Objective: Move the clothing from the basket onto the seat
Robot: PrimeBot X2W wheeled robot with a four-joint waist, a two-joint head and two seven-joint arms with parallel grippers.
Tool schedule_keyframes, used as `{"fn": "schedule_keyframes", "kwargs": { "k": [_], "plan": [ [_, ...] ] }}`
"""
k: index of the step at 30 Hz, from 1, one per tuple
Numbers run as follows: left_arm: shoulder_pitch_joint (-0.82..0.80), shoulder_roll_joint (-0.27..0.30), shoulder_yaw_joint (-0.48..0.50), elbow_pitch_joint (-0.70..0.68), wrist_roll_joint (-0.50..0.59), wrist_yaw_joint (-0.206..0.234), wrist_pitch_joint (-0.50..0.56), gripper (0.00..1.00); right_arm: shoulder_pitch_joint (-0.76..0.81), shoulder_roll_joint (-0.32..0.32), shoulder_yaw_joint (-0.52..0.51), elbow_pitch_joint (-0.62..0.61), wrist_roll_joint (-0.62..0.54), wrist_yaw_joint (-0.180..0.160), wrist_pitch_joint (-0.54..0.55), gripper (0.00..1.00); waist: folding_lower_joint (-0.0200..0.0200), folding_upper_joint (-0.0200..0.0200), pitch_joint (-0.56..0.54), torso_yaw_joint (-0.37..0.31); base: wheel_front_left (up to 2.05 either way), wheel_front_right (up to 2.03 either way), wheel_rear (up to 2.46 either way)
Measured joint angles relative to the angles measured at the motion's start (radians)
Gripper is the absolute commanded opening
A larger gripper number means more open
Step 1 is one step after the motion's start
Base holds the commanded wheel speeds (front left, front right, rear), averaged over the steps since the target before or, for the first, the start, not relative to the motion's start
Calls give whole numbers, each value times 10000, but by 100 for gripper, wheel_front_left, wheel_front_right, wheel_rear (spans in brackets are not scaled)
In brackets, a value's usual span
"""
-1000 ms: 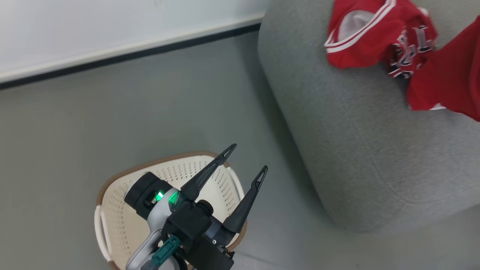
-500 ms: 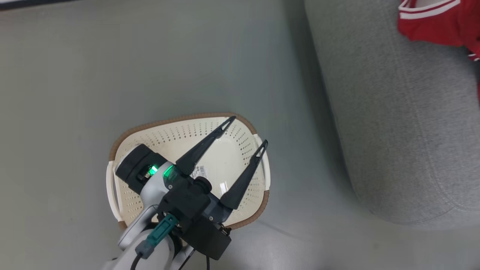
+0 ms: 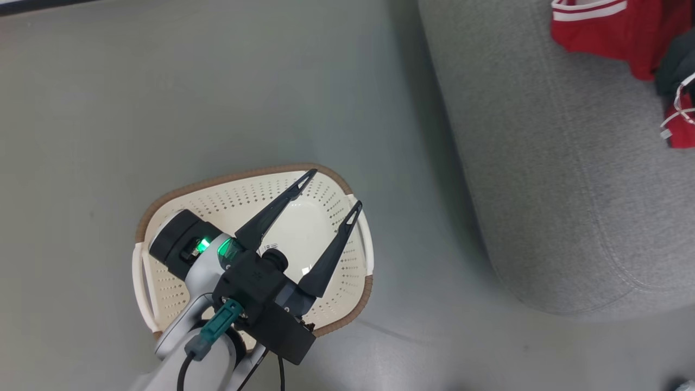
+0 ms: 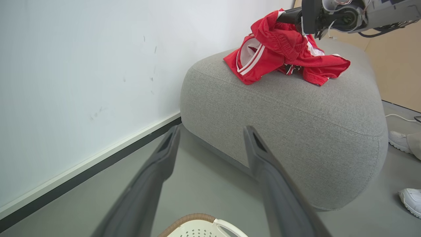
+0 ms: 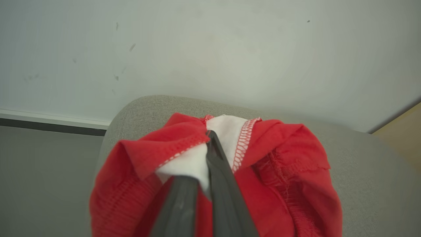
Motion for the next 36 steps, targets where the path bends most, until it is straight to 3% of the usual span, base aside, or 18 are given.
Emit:
{"fn": "schedule_keyframes", "kwargs": {
  "k": [1,18,28,36],
  "plan": [
    [0,12,13,58,-15,0,-2,100,38,63,0,31,25,6,-6,100,0,0,-37,-65,0,0,0],
    [314,-157,228,1229,-562,-56,-566,100,1634,775,-144,460,464,608,-180,100,-2,-1,-1497,-1064,0,0,0],
    [915,-500,775,1977,-1064,391,-1101,100,2555,1001,-280,-180,587,792,-182,100,-3,-2,-2764,-1157,0,0,0],
    [1991,-527,1588,2127,-1530,1068,-1419,100,4116,1133,-533,-1298,807,869,-182,100,-3,-3,-3796,-569,0,0,0]
  ]
}}
